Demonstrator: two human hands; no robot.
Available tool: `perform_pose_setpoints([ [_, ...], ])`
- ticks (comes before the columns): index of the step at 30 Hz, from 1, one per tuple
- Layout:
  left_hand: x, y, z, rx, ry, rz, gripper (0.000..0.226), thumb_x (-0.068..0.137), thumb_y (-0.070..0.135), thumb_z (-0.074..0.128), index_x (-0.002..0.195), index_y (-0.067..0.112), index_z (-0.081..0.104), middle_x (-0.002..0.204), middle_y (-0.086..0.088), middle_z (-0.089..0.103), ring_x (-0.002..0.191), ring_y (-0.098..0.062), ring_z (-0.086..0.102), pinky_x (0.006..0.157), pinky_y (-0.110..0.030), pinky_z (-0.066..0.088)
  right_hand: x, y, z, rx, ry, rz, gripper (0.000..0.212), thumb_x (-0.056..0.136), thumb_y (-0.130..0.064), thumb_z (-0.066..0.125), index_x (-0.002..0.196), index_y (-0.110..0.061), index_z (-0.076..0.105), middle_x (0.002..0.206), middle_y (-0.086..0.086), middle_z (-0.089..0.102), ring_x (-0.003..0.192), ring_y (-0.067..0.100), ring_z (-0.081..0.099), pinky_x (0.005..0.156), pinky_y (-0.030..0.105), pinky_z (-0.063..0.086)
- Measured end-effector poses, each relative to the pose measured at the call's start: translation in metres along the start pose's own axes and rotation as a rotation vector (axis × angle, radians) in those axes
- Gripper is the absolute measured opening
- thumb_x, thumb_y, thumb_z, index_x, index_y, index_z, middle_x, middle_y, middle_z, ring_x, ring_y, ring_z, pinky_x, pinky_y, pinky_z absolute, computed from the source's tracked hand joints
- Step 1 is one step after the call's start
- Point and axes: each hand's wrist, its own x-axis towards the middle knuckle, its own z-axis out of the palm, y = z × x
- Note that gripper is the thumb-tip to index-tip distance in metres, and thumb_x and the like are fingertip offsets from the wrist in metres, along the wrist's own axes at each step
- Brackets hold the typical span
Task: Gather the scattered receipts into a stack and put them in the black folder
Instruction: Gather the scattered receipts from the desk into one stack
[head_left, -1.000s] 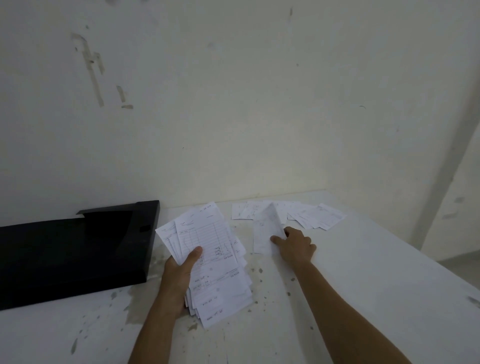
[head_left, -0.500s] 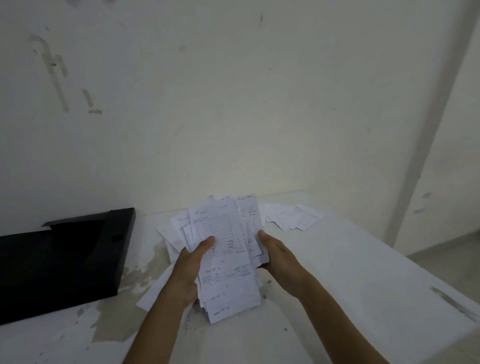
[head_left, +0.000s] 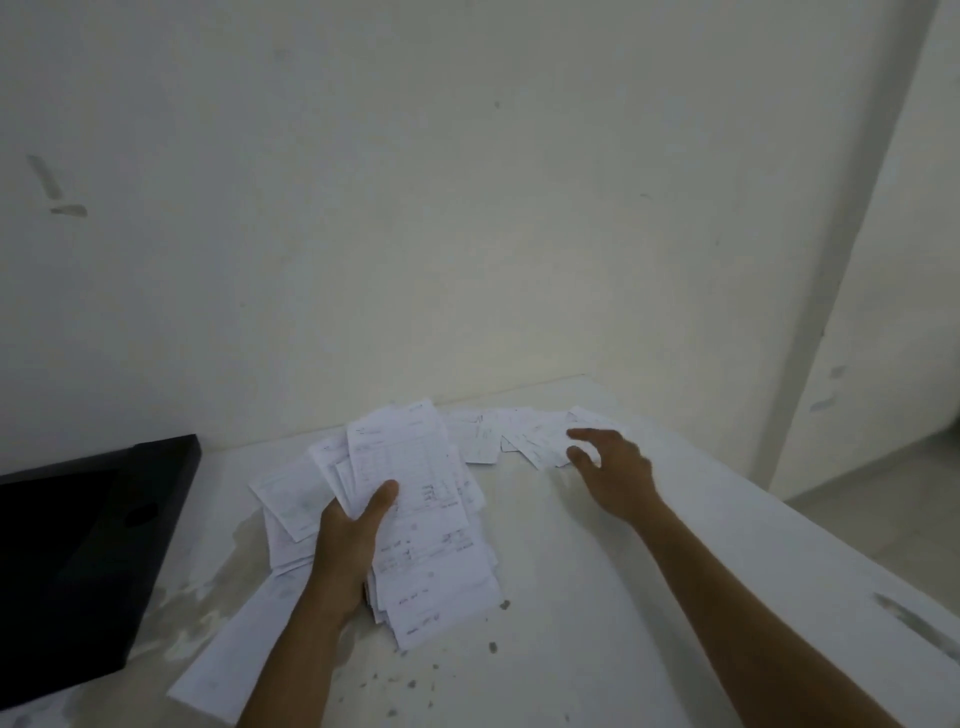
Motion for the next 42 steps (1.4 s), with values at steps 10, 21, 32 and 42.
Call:
perform_pose_setpoints([
  [10,0.008,-0.005,0.001,0.005,-0.007,0.025,0.026,0.089,0.022,0.069,0.114,0.029,0.067,0.109,0.003,0.075,0.099,-0.018,0.072,0.087,-0.041,0.056,0.046,-0.002,0.028,-0.372,-0.055,-0.09,0.044,0.103,-0.051,0.032,0.143,-0.044,0.049,0.147,0.001,0.049,0.127,0.03,0.048,0.105,0.042,0.03],
  [21,0.012,-0.006,0.002,0.01,0.019,0.007,0.025,0.088,0.023,0.069,0.112,0.029,0.066,0.104,0.004,0.076,0.093,-0.018,0.073,0.078,-0.037,0.058,0.153,0.0,0.021,-0.202,-0.651,-0.102,0.109,0.069,-0.074,0.073,0.157,-0.044,0.017,0.169,-0.011,0.008,0.155,0.018,0.012,0.125,0.05,0.011],
  [32,0.011,-0.004,0.002,0.004,-0.003,0.004,0.02,0.088,0.017,0.068,0.105,0.028,0.068,0.093,0.006,0.079,0.083,-0.013,0.076,0.059,-0.021,0.059,0.164,-0.019,0.027,-0.354,-0.524,-0.108,0.117,0.039,-0.092,0.067,0.145,-0.053,0.036,0.145,-0.012,0.053,0.131,0.026,0.05,0.107,0.048,0.041],
  [42,0.012,-0.006,0.002,0.0,-0.005,0.011,0.02,0.088,0.019,0.07,0.106,0.028,0.068,0.097,0.004,0.078,0.088,-0.016,0.075,0.074,-0.031,0.061,0.149,-0.007,0.03,0.056,-0.41,-0.043,0.05,0.074,-0.048,0.084,0.108,-0.022,0.058,0.112,0.001,0.064,0.095,0.02,0.061,0.078,0.034,0.048],
])
